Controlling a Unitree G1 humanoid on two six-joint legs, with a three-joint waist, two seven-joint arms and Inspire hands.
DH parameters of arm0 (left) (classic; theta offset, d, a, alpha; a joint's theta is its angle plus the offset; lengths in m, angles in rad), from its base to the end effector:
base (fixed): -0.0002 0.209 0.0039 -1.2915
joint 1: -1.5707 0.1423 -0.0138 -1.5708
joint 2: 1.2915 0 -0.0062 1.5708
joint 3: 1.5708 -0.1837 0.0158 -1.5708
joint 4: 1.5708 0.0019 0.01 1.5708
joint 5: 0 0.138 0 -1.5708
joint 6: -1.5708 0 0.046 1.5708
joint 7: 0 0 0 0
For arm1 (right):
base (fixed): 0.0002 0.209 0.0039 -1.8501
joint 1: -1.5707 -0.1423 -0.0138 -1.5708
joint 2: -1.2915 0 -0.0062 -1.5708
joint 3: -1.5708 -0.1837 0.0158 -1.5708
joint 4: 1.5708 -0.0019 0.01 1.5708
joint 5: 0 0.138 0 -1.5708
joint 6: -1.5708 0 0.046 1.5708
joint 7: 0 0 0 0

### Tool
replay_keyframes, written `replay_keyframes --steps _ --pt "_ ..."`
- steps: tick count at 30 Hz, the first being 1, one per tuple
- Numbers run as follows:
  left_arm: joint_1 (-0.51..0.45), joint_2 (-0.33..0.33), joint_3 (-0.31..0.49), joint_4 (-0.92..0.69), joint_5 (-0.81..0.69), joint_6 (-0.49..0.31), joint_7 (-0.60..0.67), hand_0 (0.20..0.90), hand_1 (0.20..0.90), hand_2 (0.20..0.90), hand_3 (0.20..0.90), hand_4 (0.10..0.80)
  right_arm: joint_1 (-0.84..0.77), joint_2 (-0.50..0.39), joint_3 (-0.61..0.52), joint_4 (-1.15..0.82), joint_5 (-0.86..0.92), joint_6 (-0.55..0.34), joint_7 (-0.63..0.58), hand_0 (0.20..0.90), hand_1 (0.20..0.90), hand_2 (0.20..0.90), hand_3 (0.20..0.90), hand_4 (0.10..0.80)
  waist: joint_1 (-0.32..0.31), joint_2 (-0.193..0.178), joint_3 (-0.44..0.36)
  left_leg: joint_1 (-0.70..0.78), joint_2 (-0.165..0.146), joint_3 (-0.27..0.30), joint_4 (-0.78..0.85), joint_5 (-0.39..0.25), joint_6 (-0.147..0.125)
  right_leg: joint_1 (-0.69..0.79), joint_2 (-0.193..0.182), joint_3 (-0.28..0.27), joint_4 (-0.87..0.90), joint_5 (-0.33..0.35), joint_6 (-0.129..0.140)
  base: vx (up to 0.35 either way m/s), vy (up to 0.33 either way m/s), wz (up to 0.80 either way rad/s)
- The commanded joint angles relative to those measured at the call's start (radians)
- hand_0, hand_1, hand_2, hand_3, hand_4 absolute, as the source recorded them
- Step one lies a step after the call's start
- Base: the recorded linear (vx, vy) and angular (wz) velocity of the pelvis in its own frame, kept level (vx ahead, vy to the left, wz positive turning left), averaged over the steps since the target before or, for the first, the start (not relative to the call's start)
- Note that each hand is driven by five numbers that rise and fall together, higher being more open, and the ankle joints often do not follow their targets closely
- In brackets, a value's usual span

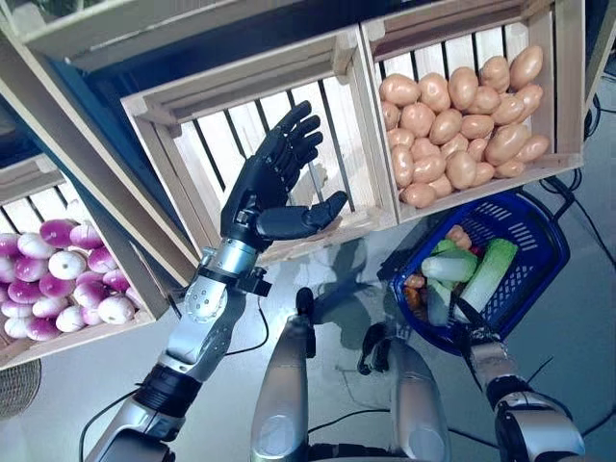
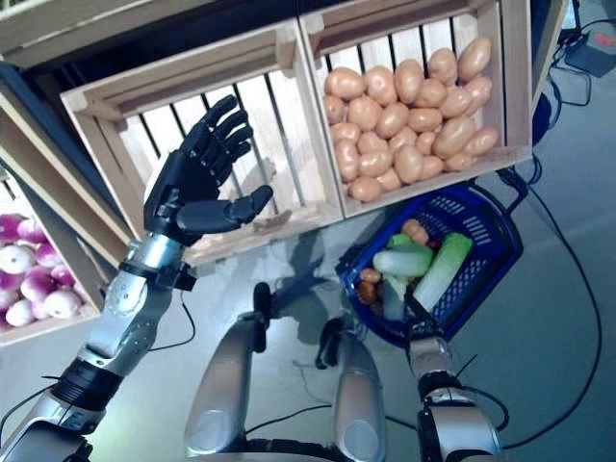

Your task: Put vegetables into the basket

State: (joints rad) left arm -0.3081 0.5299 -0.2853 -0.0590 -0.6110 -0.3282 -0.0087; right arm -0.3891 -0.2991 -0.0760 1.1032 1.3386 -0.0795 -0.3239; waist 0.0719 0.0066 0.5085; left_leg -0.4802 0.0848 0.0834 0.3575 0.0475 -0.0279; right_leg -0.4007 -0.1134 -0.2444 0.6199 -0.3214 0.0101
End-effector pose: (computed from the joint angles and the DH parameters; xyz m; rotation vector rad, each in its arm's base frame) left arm 0.2441 0.1746 0.1322 -0.1017 -0.5110 -0.3669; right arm 0.2256 -0.2450 -0.0369 0.9659 0.5654 -0.9221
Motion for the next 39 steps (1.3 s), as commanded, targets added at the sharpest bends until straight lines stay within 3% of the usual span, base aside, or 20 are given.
replay_keyframes --steps 1,4,7,11,15,17,22,26,30,39 --pt "0.033 -0.004 0.047 -0.091 0.056 -0.041 -0.013 0.900 0.900 0.900 0.900 0.800 0.085 0.002 -0.007 -0.032 -0.088 -0.104 0.068 0.900 0.900 0.900 0.900 0.800 -0.010 -0.006 -0.175 0.068 -0.013 0.034 -0.038 -0.096 -0.004 0.052 0.039 0.039 -0.292 0.226 -0.006 0.083 0.062 -0.10" --pt "0.108 -0.009 0.059 -0.057 0.085 0.003 -0.058 0.900 0.900 0.900 0.900 0.800 0.200 0.047 0.042 -0.159 -0.224 -0.159 0.050 0.900 0.900 0.900 0.900 0.800 -0.026 -0.011 -0.224 0.154 -0.007 0.041 -0.173 -0.042 -0.012 0.137 0.047 0.043 -0.412 0.263 0.006 0.122 0.070 -0.15" --pt "0.189 -0.013 0.062 -0.015 0.137 0.042 -0.103 0.900 0.900 0.900 0.900 0.800 0.298 0.052 0.083 -0.284 -0.373 -0.158 0.038 0.900 0.900 0.900 0.900 0.800 -0.044 -0.006 -0.264 0.228 -0.002 0.051 -0.292 0.000 -0.022 0.200 0.045 0.040 -0.504 0.294 0.026 0.096 0.104 -0.05" --pt "0.270 -0.017 0.050 0.079 0.183 0.035 -0.153 0.900 0.900 0.900 0.900 0.800 0.391 0.037 0.120 -0.379 -0.586 -0.146 0.058 0.900 0.900 0.900 0.900 0.800 -0.064 0.001 -0.293 0.288 -0.002 0.066 -0.364 0.017 -0.027 0.252 0.044 0.038 -0.561 0.308 0.040 0.032 0.095 -0.01" --pt "0.328 -0.018 0.006 0.259 0.287 -0.016 -0.197 0.900 0.900 0.900 0.900 0.800 0.465 0.032 0.139 -0.385 -0.557 -0.114 0.228 0.900 0.900 0.900 0.900 0.800 -0.087 -0.001 -0.329 0.338 0.001 0.085 -0.380 0.009 -0.028 0.295 0.033 0.035 -0.599 0.317 0.056 0.055 0.067 -0.06" --pt "0.344 -0.019 -0.021 0.353 0.332 0.010 -0.206 0.900 0.900 0.900 0.900 0.800 0.485 0.020 0.175 -0.377 -0.643 -0.086 0.297 0.900 0.900 0.900 0.900 0.800 -0.098 -0.001 -0.351 0.378 0.002 0.101 -0.395 0.002 -0.030 0.329 0.023 0.035 -0.641 0.336 0.069 0.084 0.071 0.00" --pt "0.327 -0.031 -0.079 0.522 0.377 0.028 -0.227 0.900 0.900 0.900 0.900 0.800 0.479 -0.012 0.253 -0.334 -0.821 -0.055 0.359 0.900 0.900 0.900 0.900 0.800 -0.108 0.004 -0.382 0.405 -0.004 0.107 -0.414 -0.004 -0.031 0.344 0.017 0.036 -0.661 0.346 0.082 0.025 0.057 -0.09" --pt "0.292 -0.065 -0.122 0.674 0.430 0.046 -0.247 0.900 0.900 0.900 0.900 0.800 0.469 -0.022 0.313 -0.241 -0.900 0.036 0.406 0.900 0.900 0.900 0.900 0.800 -0.118 0.002 -0.402 0.435 -0.010 0.112 -0.413 -0.022 -0.026 0.365 0.007 0.034 -0.665 0.344 0.093 0.016 0.042 -0.01" --pt "0.231 -0.119 -0.175 0.891 0.537 0.071 -0.216 0.900 0.900 0.900 0.900 0.800 0.440 -0.003 0.299 0.019 -0.950 0.103 0.397 0.900 0.900 0.900 0.900 0.800 -0.133 0.004 -0.416 0.488 -0.014 0.126 -0.422 -0.042 -0.015 0.401 0.006 0.040 -0.665 0.336 0.102 0.025 0.040 -0.03" --pt "0.231 -0.188 -0.175 1.150 0.617 0.156 -0.155 0.900 0.900 0.900 0.900 0.800 0.424 0.028 0.242 0.169 -0.998 0.123 0.373 0.900 0.900 0.900 0.900 0.800 -0.145 0.012 -0.439 0.536 -0.024 0.125 -0.440 -0.056 -0.003 0.435 0.013 0.062 -0.677 0.337 0.110 0.044 0.027 -0.12"
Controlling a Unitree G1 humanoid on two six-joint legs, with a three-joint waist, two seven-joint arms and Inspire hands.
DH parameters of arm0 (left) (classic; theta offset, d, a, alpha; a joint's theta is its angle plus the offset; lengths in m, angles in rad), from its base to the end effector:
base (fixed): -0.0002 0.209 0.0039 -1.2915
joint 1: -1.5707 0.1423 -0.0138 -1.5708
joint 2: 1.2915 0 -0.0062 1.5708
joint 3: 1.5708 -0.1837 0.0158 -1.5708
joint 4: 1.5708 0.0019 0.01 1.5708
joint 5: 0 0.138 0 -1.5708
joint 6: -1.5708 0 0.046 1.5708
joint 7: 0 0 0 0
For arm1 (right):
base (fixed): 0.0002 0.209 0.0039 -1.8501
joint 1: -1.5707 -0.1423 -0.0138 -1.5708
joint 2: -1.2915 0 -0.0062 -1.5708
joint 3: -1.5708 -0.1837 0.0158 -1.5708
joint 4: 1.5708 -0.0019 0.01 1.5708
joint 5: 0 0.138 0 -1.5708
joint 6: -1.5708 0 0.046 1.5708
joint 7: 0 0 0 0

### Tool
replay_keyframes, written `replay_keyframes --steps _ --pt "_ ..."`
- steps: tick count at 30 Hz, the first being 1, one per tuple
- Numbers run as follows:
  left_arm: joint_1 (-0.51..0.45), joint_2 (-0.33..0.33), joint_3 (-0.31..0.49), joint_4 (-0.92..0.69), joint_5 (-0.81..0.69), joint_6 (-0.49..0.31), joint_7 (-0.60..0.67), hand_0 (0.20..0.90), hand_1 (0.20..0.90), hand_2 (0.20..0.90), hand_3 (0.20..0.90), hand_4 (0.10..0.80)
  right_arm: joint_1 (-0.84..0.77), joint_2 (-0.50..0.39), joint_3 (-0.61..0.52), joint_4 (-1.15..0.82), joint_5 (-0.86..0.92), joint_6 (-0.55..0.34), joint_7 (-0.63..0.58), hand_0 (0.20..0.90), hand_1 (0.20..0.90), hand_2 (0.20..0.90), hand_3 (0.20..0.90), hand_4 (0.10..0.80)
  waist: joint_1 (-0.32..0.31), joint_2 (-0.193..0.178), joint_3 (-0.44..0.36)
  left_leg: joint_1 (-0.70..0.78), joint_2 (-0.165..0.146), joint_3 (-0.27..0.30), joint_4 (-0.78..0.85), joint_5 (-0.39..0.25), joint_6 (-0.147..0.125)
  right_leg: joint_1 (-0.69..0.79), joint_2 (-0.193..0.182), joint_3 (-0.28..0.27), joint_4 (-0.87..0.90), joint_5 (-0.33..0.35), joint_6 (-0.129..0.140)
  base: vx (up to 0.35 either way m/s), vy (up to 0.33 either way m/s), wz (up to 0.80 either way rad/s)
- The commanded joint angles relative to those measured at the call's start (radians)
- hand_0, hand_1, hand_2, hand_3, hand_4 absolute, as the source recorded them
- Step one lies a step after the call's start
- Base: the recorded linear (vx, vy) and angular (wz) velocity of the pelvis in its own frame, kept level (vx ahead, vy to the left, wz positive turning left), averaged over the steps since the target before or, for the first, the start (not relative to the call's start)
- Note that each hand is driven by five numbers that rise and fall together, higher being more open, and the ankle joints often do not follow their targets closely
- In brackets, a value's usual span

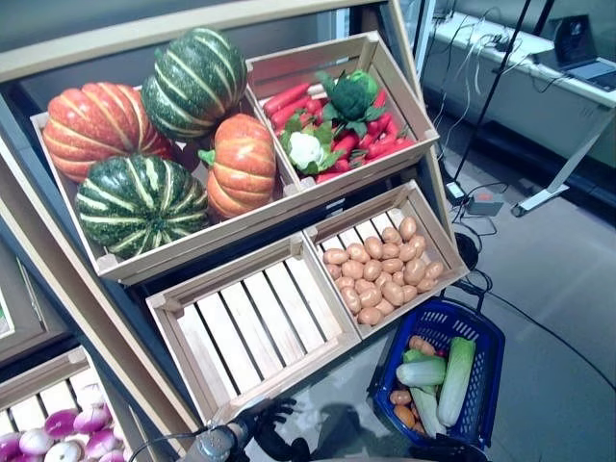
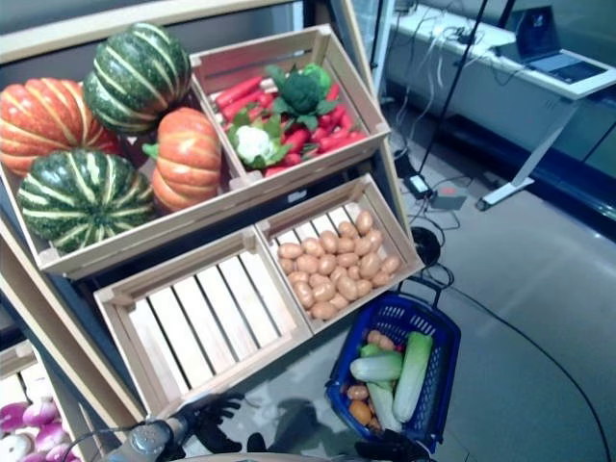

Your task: Put vegetables into the basket

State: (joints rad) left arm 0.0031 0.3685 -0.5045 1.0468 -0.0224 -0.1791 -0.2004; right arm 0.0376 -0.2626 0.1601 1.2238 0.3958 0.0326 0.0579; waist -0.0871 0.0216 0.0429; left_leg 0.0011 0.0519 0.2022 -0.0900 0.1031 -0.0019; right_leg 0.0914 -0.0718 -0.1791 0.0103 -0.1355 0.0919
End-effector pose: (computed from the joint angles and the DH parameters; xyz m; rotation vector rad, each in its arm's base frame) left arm 0.0965 0.2240 -0.1011 0.4449 0.9922 -0.4789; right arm 0.0568 -0.2316 -0.1163 0.0606 1.2659 -0.2235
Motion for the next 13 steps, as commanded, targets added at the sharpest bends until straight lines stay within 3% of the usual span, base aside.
replay_keyframes --steps 1,7,13 --pt "-0.074 -0.034 0.049 0.068 0.041 0.019 0.046 0.900 0.900 0.900 0.900 0.800 -0.004 -0.006 0.004 0.053 -0.060 0.006 -0.015 0.900 0.900 0.900 0.900 0.800 0.016 -0.003 0.026 0.056 0.008 0.004 0.008 -0.112 -0.027 -0.056 -0.029 -0.002 -0.066 0.150 0.028 0.000 0.000 0.00" --pt "-0.054 -0.071 0.071 0.151 0.092 0.102 0.143 0.900 0.900 0.900 0.900 0.800 -0.018 0.013 0.015 0.056 -0.055 -0.011 -0.050 0.900 0.900 0.900 0.900 0.800 0.027 -0.007 0.020 0.065 0.009 -0.008 0.007 -0.118 -0.024 -0.044 -0.028 -0.007 -0.068 0.146 0.023 0.000 0.000 0.00" --pt "-0.038 -0.095 0.096 0.182 0.106 0.136 0.182 0.900 0.900 0.900 0.900 0.800 -0.027 0.028 0.015 0.063 -0.046 -0.041 -0.083 0.900 0.900 0.900 0.900 0.800 0.037 -0.012 0.010 0.073 0.009 -0.015 0.014 -0.125 -0.021 -0.032 -0.028 -0.011 -0.064 0.138 0.017 0.000 0.000 0.00"
